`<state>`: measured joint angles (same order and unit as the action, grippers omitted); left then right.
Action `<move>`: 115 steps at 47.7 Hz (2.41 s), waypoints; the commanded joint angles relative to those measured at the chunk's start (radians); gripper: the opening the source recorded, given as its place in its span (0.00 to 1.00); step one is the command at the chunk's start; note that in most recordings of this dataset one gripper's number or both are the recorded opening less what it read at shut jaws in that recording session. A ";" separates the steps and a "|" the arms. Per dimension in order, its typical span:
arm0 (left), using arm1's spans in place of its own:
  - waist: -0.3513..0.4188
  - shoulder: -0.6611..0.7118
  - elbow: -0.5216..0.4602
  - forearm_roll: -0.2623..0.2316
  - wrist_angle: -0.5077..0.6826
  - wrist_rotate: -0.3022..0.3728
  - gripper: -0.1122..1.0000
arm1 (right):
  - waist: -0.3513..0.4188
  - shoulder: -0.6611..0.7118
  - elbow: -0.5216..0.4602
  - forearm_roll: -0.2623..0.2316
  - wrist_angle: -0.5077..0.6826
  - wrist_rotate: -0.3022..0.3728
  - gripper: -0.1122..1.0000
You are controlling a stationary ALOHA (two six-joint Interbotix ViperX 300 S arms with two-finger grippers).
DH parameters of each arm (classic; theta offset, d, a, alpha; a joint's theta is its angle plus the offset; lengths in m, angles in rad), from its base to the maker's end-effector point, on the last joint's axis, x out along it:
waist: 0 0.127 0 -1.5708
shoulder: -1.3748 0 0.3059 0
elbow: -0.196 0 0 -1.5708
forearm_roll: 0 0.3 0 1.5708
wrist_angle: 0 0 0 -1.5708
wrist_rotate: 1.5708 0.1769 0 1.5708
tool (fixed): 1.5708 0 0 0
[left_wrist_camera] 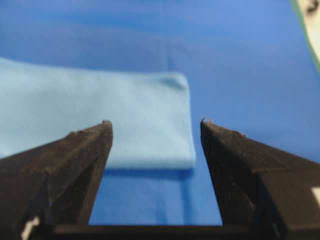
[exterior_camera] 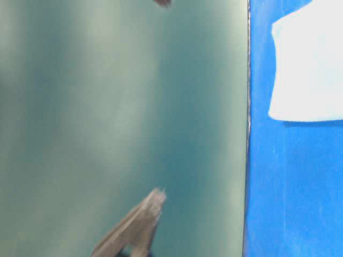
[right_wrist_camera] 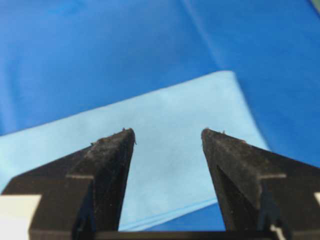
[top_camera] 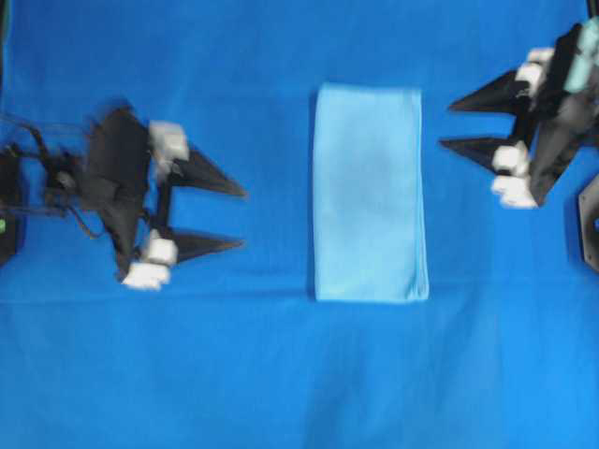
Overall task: Fold the light blue towel.
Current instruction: 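Release the towel and retract both grippers outward, then move both grippers to the top corners of the folded towel and grasp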
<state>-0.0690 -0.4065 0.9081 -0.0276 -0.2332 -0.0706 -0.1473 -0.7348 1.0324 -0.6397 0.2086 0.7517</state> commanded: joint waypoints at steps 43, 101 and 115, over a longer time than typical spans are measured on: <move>0.178 0.265 -0.123 0.002 -0.121 0.035 0.71 | -0.175 0.173 0.009 0.009 -0.043 -0.009 0.64; 0.443 0.862 -0.468 0.002 -0.121 0.051 0.56 | -0.402 0.787 -0.196 -0.114 -0.173 -0.014 0.50; 0.433 0.868 -0.463 0.002 -0.115 0.117 0.13 | -0.402 0.775 -0.167 -0.114 -0.184 -0.009 0.14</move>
<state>0.3636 0.4755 0.4525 -0.0261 -0.3528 0.0399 -0.5446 0.0583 0.8652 -0.7501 0.0291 0.7394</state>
